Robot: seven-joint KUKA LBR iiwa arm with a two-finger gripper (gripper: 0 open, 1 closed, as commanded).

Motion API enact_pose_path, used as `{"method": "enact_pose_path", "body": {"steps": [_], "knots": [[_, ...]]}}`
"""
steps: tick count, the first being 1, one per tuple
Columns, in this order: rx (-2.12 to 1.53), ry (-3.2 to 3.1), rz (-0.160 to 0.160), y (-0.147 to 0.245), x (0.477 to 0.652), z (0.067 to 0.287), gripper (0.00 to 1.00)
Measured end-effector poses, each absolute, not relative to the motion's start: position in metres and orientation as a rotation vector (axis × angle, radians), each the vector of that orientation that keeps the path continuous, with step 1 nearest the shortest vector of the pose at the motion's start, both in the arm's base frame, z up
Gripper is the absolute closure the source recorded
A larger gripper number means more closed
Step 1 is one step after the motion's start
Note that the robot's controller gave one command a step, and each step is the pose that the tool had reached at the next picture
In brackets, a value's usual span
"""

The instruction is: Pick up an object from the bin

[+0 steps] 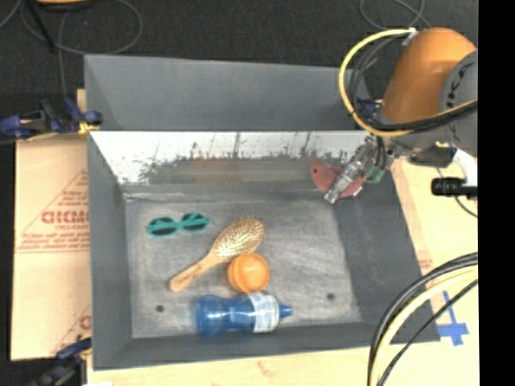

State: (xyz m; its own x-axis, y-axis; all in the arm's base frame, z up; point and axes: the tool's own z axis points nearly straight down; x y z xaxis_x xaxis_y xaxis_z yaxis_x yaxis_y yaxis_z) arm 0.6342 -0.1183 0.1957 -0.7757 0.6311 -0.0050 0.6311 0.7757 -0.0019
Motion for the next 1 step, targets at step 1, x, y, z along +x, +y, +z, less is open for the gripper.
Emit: {"method": "enact_pose_path", "body": {"steps": [1], "knots": [[0.943, 2.998, -0.006, -0.1236, 0.6171, 0.2388, 1.00]]}}
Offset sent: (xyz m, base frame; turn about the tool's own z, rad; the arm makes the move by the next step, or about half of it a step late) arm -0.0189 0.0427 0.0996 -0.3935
